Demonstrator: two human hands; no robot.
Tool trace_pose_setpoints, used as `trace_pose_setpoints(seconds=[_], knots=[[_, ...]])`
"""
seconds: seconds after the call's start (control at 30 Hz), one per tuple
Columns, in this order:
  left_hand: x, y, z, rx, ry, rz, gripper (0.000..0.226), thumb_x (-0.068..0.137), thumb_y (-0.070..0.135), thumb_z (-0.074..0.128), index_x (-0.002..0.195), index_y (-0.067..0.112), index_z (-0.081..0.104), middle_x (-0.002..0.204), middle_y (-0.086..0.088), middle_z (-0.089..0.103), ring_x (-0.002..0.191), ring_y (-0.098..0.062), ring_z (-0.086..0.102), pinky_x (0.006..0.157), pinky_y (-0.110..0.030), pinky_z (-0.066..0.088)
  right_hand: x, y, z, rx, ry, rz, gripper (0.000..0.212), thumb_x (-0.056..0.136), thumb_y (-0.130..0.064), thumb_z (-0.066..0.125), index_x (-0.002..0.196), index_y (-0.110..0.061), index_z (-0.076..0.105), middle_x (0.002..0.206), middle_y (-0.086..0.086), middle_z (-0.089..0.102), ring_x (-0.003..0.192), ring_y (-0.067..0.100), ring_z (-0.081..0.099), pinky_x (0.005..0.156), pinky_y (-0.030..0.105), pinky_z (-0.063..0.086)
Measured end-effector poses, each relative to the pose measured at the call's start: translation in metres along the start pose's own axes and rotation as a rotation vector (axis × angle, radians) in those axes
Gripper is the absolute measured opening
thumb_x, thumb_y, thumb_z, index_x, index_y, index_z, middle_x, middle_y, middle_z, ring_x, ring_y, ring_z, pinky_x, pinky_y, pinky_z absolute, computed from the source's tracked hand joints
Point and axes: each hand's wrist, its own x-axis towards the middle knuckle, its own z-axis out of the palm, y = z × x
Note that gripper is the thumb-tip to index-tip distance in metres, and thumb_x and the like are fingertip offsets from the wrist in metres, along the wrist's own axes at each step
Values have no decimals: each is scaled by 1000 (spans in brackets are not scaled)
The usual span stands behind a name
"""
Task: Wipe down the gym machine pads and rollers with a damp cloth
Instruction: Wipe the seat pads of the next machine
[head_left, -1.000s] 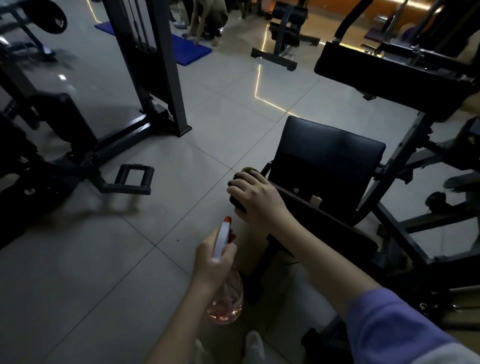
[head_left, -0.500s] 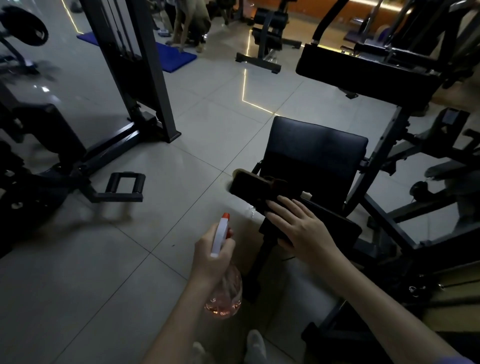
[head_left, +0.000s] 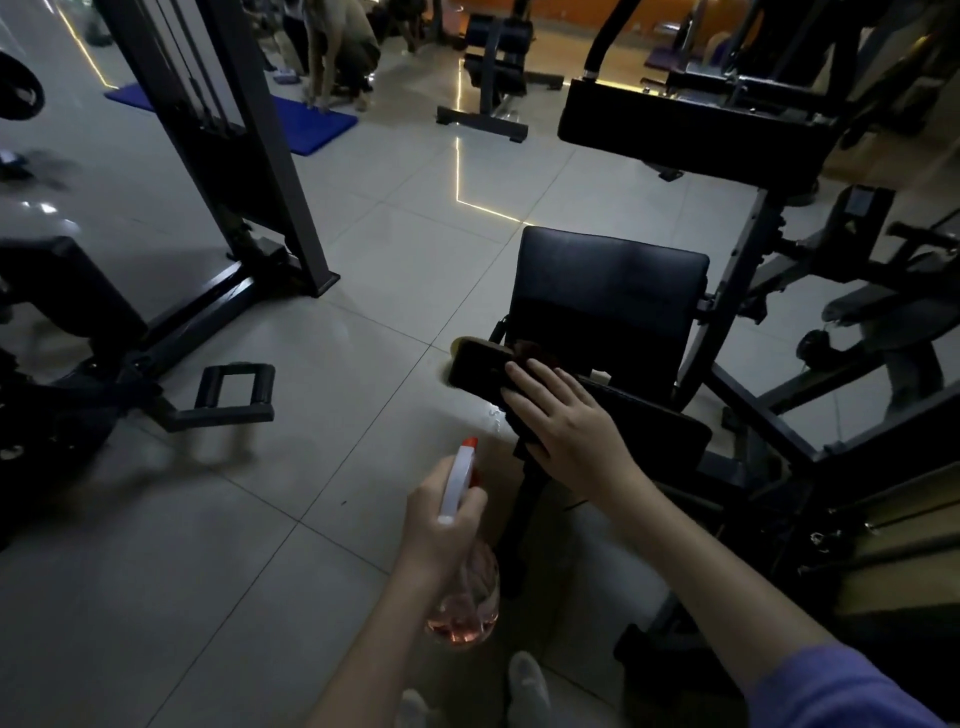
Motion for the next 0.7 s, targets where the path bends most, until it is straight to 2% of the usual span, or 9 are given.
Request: trace_pose_setpoints(seconds=[0.07, 0.17, 0.23, 0.3, 0.37, 0.4, 0.57, 0.7], knots=[[0, 0, -1, -4, -16, 24, 27, 91, 2, 53, 74, 22, 47, 69, -7, 47, 56, -4, 46, 47, -11, 35, -16, 5, -3, 0, -17, 38, 69, 66, -21, 81, 130, -13, 56, 143, 10, 46, 132, 33, 42, 107, 49, 37], [1, -2, -2, -41, -41, 42, 10, 91, 9, 53, 85, 17, 56, 79, -16, 57, 64, -24, 53, 51, -18, 42, -46, 20, -9, 8, 29, 93, 70, 69, -19, 78, 133, -13, 52, 145, 9, 43, 134, 31, 39, 109, 46, 34], [2, -2, -1, -53, -60, 51, 11, 91, 8, 53, 84, 17, 55, 74, -12, 54, 59, -21, 50, 48, -18, 40, -56, 19, -12, 39, 79, 173, 63, 77, -20, 73, 134, -15, 50, 146, 8, 43, 135, 29, 38, 112, 43, 28], [4, -2, 2, -57, -91, 79, 7, 86, 16, 51, 81, 21, 53, 69, -5, 50, 58, -13, 47, 48, -18, 37, -41, 7, -11, 74, 131, 348, 48, 87, -29, 57, 133, -16, 51, 144, 7, 45, 133, 28, 41, 113, 40, 23], [6, -5, 10, -49, -145, 101, 4, 81, 22, 50, 79, 25, 51, 68, 0, 49, 57, -10, 45, 50, -18, 36, -17, -8, -10, 99, 141, 539, 47, 90, -36, 43, 131, -16, 54, 141, 7, 49, 130, 28, 45, 111, 40, 21], [7, -6, 15, -54, -161, 113, 6, 80, 21, 50, 78, 27, 51, 67, 2, 49, 56, -9, 45, 50, -18, 36, -11, -10, -10, 106, 131, 571, 47, 90, -36, 41, 130, -16, 55, 139, 7, 51, 129, 28, 47, 111, 39, 22], [10, -10, 30, -78, -193, 139, 9, 79, 17, 50, 77, 25, 52, 65, 3, 50, 54, -7, 44, 50, -19, 35, -41, 15, -13, 94, 103, 393, 43, 92, -33, 41, 128, -13, 55, 139, 8, 51, 129, 27, 46, 110, 43, 31], [6, -13, 37, -94, -245, 138, 5, 79, 27, 51, 83, 25, 55, 69, -1, 52, 57, -13, 49, 50, -28, 40, -61, 17, -12, 164, 195, 548, 40, 93, -28, 42, 128, -10, 53, 137, 12, 51, 131, 28, 42, 111, 50, 30]])
